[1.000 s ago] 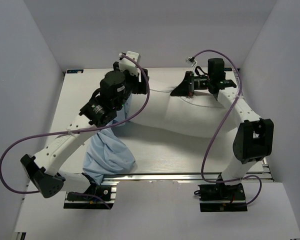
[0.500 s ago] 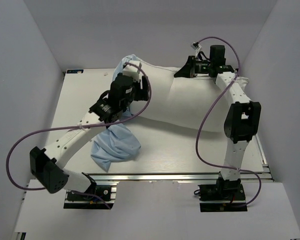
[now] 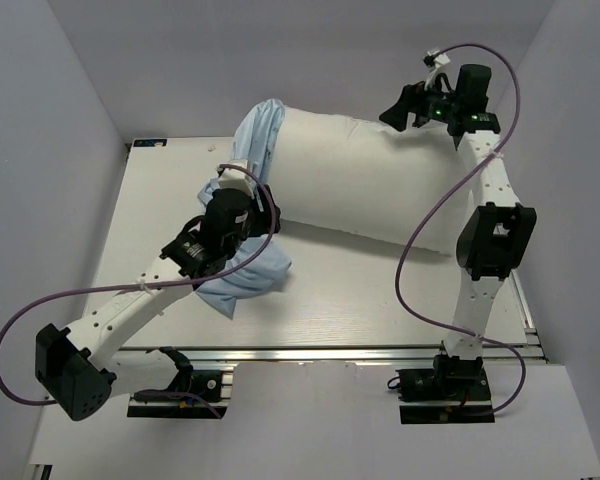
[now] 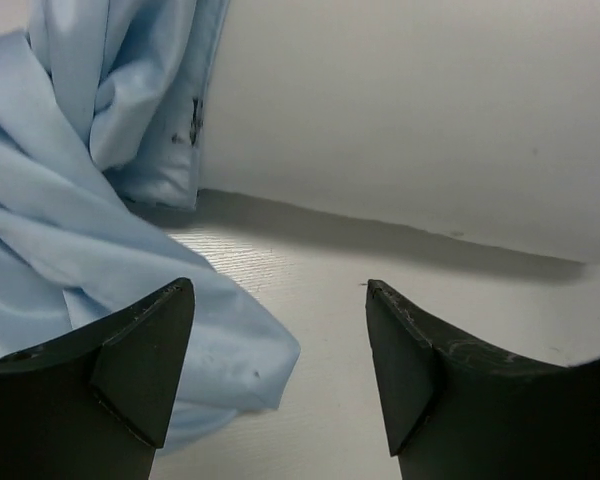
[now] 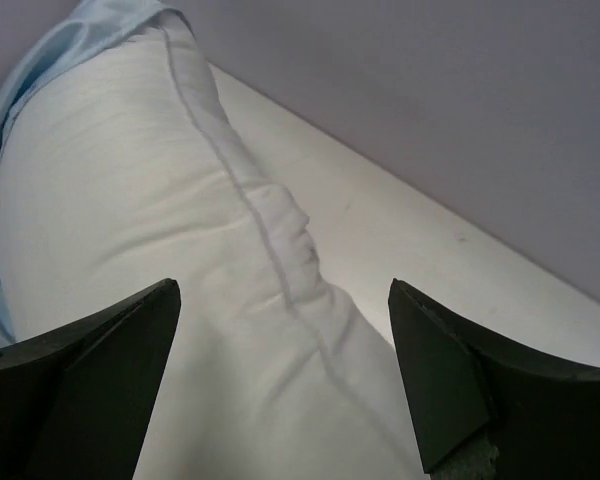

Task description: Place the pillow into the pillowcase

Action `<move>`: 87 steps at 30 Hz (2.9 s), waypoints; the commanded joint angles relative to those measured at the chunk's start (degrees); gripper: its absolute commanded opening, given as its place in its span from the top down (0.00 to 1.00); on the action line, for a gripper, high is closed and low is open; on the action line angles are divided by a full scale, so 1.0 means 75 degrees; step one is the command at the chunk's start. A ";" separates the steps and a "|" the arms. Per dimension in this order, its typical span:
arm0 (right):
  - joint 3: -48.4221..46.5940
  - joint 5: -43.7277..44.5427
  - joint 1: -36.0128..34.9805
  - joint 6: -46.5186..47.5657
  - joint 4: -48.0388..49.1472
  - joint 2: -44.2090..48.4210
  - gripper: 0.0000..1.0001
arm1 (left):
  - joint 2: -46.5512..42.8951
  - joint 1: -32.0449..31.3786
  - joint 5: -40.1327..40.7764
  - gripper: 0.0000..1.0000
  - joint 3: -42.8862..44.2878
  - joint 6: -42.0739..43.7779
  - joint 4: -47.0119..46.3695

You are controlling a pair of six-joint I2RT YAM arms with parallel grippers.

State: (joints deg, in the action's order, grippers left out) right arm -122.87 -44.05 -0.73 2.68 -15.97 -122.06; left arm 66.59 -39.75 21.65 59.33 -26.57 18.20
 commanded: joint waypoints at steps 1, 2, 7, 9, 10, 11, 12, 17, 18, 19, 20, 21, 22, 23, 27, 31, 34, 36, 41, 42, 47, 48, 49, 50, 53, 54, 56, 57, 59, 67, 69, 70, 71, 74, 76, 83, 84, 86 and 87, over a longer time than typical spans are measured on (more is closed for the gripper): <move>0.0313 0.0354 0.0015 0.1258 0.0545 0.1225 0.11 | 0.0237 0.0003 0.0125 0.21 0.0046 -0.0301 -0.0059; 0.0653 0.0343 0.0016 0.1457 0.0686 0.1495 0.10 | 0.0343 0.0003 0.0125 0.21 0.0093 -0.0325 -0.0094; 0.3090 -0.0278 -0.0498 0.3270 0.0818 0.3183 0.11 | 0.1105 0.0388 -0.0434 0.23 0.0630 -0.0884 -0.0188; 0.3956 0.0000 -0.0826 0.3766 0.0933 0.3930 0.11 | 0.1667 0.0833 -0.0811 0.29 0.0970 -0.1121 0.0068; 0.4924 0.0246 -0.1199 0.4139 0.1340 0.4167 0.11 | 0.1877 0.0962 -0.0963 0.31 0.1378 -0.1157 0.0116; 0.5444 0.0562 -0.1400 0.4131 0.1738 0.4401 0.10 | 0.2309 0.0987 -0.0941 0.31 0.1614 -0.1134 0.0198; 0.5913 0.1099 -0.1565 0.4096 0.2067 0.4763 0.11 | 0.2534 0.0999 -0.0895 0.32 0.1895 -0.1110 0.0384; 0.6565 0.1807 -0.2070 0.3559 0.2997 0.4663 0.11 | 0.3811 0.1302 -0.0683 0.32 0.3745 -0.0782 0.0948; 0.6411 0.1865 -0.2082 0.3511 0.2845 0.4383 0.11 | 0.4126 0.1396 -0.0788 0.32 0.3912 -0.0770 0.1030; 0.6259 0.1912 -0.2082 0.3522 0.2739 0.4253 0.11 | 0.4257 0.1560 -0.0812 0.32 0.4076 -0.0747 0.1089; 0.6037 0.1982 -0.2070 0.3522 0.2703 0.4124 0.11 | 0.4386 0.1619 -0.0778 0.33 0.4368 -0.0747 0.1171; 0.5977 0.2087 -0.2082 0.3557 0.2680 0.3948 0.11 | 0.4585 0.1678 -0.0592 0.33 0.4498 -0.0735 0.1357; 0.5930 0.2158 -0.2082 0.3592 0.2703 0.3877 0.11 | 0.4656 0.1725 -0.0485 0.33 0.4615 -0.0689 0.1440; 0.5895 0.2205 -0.2070 0.3604 0.2773 0.3818 0.11 | 0.4703 0.1795 -0.0357 0.32 0.4744 -0.0665 0.1545; 0.5684 0.2369 -0.2082 0.3686 0.2890 0.3432 0.11 | 0.4926 0.2100 -0.0121 0.32 0.4955 -0.0571 0.1640; 0.5356 0.2499 -0.2141 0.3511 0.2926 0.3138 0.11 | 0.5627 0.2346 -0.0238 0.32 0.5506 -0.0209 0.1827; 0.5168 0.2569 -0.2234 0.3498 0.2961 0.2986 0.11 | 0.6003 0.2370 -0.0215 0.32 0.6020 0.0061 0.1921; 0.5109 0.2592 -0.2281 0.3522 0.2973 0.2904 0.10 | 0.6343 0.2382 -0.0226 0.33 0.6244 0.0202 0.1933; 0.4863 0.2733 -0.2398 0.3615 0.2938 0.2693 0.11 | 0.6918 0.2487 -0.0413 0.38 0.6772 0.0319 0.2027; 0.4851 0.2791 -0.2433 0.3627 0.2937 0.2646 0.11 | 0.7011 0.2510 -0.0426 0.39 0.6784 0.0354 0.2015; 0.4769 0.3154 -0.2609 0.3873 0.2984 0.2377 0.11 | 0.7071 0.2593 -0.0484 0.49 0.6773 0.0390 0.1922; 0.4734 0.3468 -0.2714 0.4024 0.2996 0.2295 0.11 | 0.7071 0.2604 -0.0496 0.51 0.6784 0.0390 0.1910; 0.4699 0.3634 -0.2761 0.4119 0.2973 0.2201 0.11 | 0.7036 0.2604 -0.0531 0.54 0.6796 0.0425 0.1910; 0.4618 0.3809 -0.2808 0.4212 0.2973 0.1992 0.11 | 0.7001 0.2604 -0.0589 0.61 0.6785 0.0437 0.1875; 0.4465 0.4209 -0.2914 0.4424 0.2879 0.1616 0.10 | 0.6779 0.2616 -0.0800 0.75 0.6691 0.0460 0.1758; 0.4407 0.4163 -0.2914 0.4459 0.2844 0.1557 0.11 | 0.6720 0.2616 -0.0870 0.77 0.6598 0.0472 0.1734; 0.4383 0.3953 -0.2914 0.4565 0.2797 0.1416 0.11 | 0.6544 0.2604 -0.1081 0.83 0.6515 0.0495 0.1676; 0.4301 0.3859 -0.2914 0.4576 0.2739 0.1369 0.12 | 0.6486 0.2604 -0.1151 0.84 0.6457 0.0507 0.1664; 0.4126 0.3579 -0.2926 0.4553 0.2448 0.1182 0.18 | 0.6345 0.2604 -0.1502 0.87 0.6398 0.0507 0.1606; 0.2042 0.2605 -0.2914 0.3769 0.0876 0.0104 0.76 | 0.6122 0.2581 -0.3284 0.91 0.6666 0.0109 0.1464; 0.1875 0.2207 -0.2914 0.3418 0.0747 0.0114 0.85 | 0.6157 0.2546 -0.3717 0.91 0.6796 -0.0008 0.1476; 0.1828 0.2032 -0.2914 0.3219 0.0758 0.0138 0.88 | 0.6180 0.2522 -0.3835 0.91 0.6877 -0.0032 0.1499; 0.1723 0.1670 -0.2914 0.2788 0.0758 0.0231 0.90 | 0.6204 0.2511 -0.4021 0.91 0.7110 -0.0102 0.1534; 0.1675 0.0932 -0.2937 0.1908 0.0862 0.0511 0.97 | 0.6379 0.2452 -0.4269 0.91 0.7684 -0.0254 0.1663; 0.1769 0.0753 -0.2926 0.1005 0.1295 0.0792 0.99 | 0.6473 0.2417 -0.4445 0.91 0.7978 -0.0395 0.1710; 0.1992 0.0355 -0.2797 -0.1316 0.2889 0.1380 1.00 | 0.6649 0.2300 -0.4843 0.91 0.9198 -0.0887 0.1816; 0.1922 0.0273 -0.2785 -0.1515 0.3018 0.1403 1.00 | 0.6637 0.2300 -0.4878 0.91 0.9210 -0.1027 0.1781; 0.1886 0.0063 -0.2774 -0.2122 0.3427 0.1590 1.00 | 0.6591 0.2300 -0.4972 0.91 0.9094 -0.1156 0.1688; 0.1886 0.0015 -0.2773 -0.2266 0.3569 0.1661 1.00 | 0.6567 0.2288 -0.5031 0.91 0.8989 -0.1296 0.1652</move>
State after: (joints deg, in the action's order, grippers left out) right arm -106.06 -36.38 -20.91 -3.36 -2.72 -117.56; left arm 117.60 -21.85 -12.56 126.41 -32.93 31.68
